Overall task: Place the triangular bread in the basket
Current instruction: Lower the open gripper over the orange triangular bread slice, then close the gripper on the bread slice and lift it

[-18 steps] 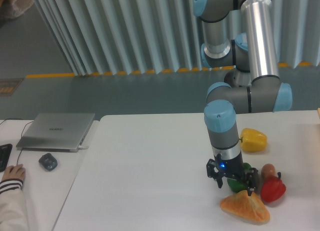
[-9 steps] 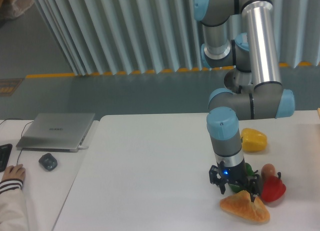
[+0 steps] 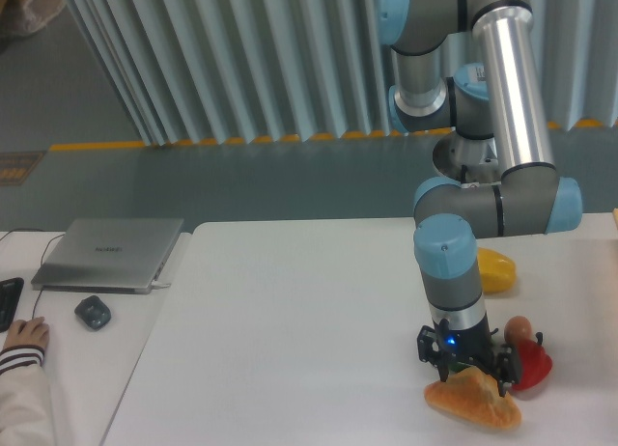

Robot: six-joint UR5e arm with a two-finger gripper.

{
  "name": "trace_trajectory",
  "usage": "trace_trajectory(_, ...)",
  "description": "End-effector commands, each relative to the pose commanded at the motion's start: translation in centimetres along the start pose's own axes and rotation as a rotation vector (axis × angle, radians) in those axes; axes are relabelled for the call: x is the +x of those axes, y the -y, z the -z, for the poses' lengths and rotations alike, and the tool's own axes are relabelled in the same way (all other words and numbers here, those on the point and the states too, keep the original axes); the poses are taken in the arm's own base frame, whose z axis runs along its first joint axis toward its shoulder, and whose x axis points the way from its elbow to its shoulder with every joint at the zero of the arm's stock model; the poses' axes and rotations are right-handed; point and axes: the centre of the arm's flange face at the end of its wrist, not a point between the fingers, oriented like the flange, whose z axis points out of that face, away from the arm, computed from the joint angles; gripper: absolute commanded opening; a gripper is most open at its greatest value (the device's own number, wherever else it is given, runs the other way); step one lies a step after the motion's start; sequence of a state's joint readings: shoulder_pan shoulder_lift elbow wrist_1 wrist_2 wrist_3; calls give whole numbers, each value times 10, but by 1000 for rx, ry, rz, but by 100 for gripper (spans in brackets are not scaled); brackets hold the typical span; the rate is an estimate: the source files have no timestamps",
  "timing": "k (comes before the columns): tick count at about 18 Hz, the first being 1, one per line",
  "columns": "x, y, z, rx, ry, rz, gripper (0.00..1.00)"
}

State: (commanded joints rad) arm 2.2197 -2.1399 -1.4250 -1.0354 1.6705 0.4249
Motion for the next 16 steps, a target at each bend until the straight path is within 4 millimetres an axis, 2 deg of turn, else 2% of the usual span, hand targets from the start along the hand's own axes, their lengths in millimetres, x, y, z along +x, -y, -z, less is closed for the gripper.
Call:
trace_trajectory(3, 0, 0, -4, -5, -4, -5, 99)
trace_trajectory(5, 1, 1, -2, 0, -7, -5, 49)
trace_trajectory(6, 1, 0, 0, 2, -9, -5, 34)
trace_trajectory(7, 1, 0, 1, 4, -8, -3, 26)
trace_trajectory(11, -2, 3, 12, 25, -7, 9, 25)
trace_trajectory(14, -14, 3, 35, 94, -72, 45, 28)
trace_trajectory(16, -27, -2, 59, 149, -112, 89, 30)
